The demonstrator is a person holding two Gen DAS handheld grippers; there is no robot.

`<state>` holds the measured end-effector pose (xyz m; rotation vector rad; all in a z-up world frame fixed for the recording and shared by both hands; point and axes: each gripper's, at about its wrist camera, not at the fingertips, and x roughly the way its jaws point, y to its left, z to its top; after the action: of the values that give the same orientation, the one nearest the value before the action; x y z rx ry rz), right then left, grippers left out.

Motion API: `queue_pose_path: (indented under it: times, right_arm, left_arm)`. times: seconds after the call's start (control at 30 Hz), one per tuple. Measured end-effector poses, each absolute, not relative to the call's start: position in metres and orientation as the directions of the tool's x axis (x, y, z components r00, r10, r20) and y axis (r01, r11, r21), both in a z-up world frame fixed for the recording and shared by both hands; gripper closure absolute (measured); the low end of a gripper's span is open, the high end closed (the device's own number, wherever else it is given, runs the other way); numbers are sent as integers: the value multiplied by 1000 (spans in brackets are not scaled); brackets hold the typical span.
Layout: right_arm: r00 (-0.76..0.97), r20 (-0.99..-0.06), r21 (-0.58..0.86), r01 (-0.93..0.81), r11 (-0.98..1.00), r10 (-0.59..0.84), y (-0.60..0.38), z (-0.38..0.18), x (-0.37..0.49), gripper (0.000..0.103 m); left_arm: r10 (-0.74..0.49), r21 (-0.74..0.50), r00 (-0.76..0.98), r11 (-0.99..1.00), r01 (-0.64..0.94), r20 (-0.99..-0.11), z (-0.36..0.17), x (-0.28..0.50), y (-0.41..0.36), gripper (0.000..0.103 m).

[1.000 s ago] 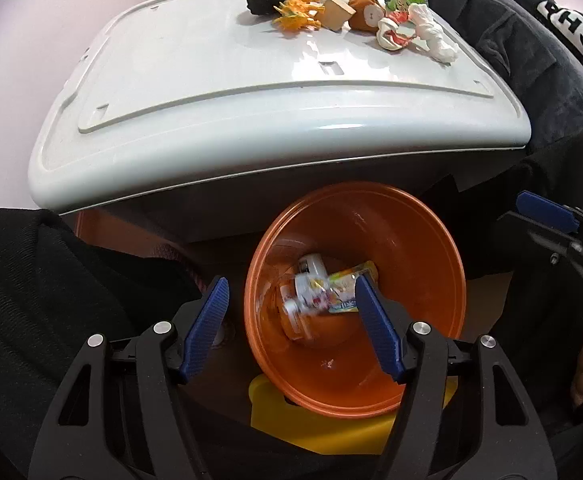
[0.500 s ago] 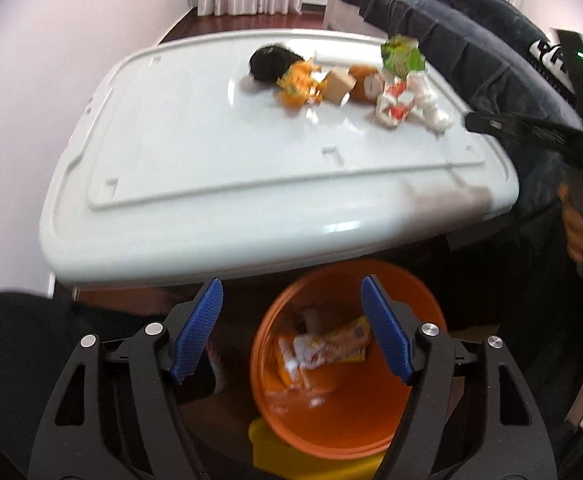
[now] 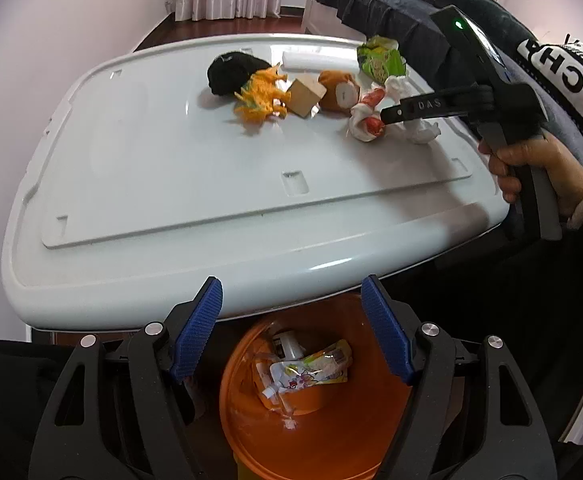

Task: Collect trash
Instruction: 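Grasp the white glove with the right tool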

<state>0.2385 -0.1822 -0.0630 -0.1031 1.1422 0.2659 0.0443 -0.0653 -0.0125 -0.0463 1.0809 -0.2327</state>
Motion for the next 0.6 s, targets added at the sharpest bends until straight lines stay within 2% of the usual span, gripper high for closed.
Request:
queue_pose_path:
  times: [0.2,0.4,0.6]
  right_arm:
    - [425,-895,43,-227,973,139,-186,-52,226,69]
    - [527,-824,171,-118,978,208,-205,-21,182,69]
    - [545,-791,257,-117,959,278,-202,-22,150,69]
  left_arm:
    - [-211,-158,449,976,152,-868,-16,46,-62,33]
    - [-207,-162,463,977,136,-862,-10,63,-57,33]
    - [-215,-190,509,977,101,-833,2,121,-54,33]
